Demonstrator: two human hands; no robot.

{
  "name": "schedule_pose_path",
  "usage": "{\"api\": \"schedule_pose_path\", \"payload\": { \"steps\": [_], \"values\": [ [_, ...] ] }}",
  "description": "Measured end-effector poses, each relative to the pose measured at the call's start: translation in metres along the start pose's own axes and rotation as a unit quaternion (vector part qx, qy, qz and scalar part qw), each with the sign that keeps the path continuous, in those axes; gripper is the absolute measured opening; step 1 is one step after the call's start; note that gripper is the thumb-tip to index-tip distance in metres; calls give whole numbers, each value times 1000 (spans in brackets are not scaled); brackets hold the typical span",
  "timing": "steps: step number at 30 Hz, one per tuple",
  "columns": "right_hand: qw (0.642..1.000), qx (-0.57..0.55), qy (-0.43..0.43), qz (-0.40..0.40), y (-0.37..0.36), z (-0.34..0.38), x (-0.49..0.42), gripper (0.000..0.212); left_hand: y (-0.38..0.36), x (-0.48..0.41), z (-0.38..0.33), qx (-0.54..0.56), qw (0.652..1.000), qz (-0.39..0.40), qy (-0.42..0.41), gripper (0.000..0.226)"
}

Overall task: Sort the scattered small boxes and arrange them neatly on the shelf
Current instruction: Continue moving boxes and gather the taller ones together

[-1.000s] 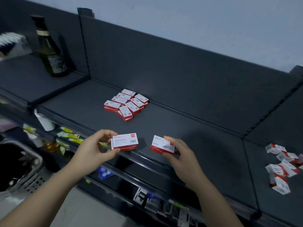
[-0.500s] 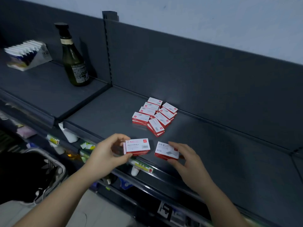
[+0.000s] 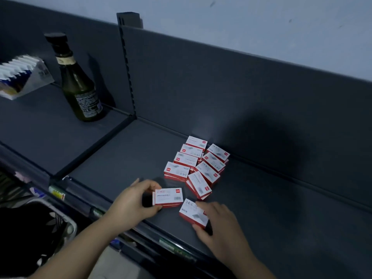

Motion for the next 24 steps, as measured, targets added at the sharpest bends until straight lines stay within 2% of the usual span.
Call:
{"api": "schedule_pose_path", "payload": {
  "steps": [6,13,24],
  "values": [
    [996,30,-42,-68,-17,5,2,48,4,-7,19,21,999,23,-12,40],
    [989,30,-97,-112,-20,21,7,47,11,-16,30,-53,997,40,-37,44],
    [959,40,-242,-142,-23,62,-8,46,19,-45,38,-152,982,49,-103,30]
  ]
}}
Point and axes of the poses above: each hand's wrist, its own x-axis away from the middle knuckle, its own y-axis out of the back of the hand, z = x × y, the point moved 1 cm from there along -x, towards the middle knuckle, and after that the axes turned 13 degrees about x, right-handed, at the moved point
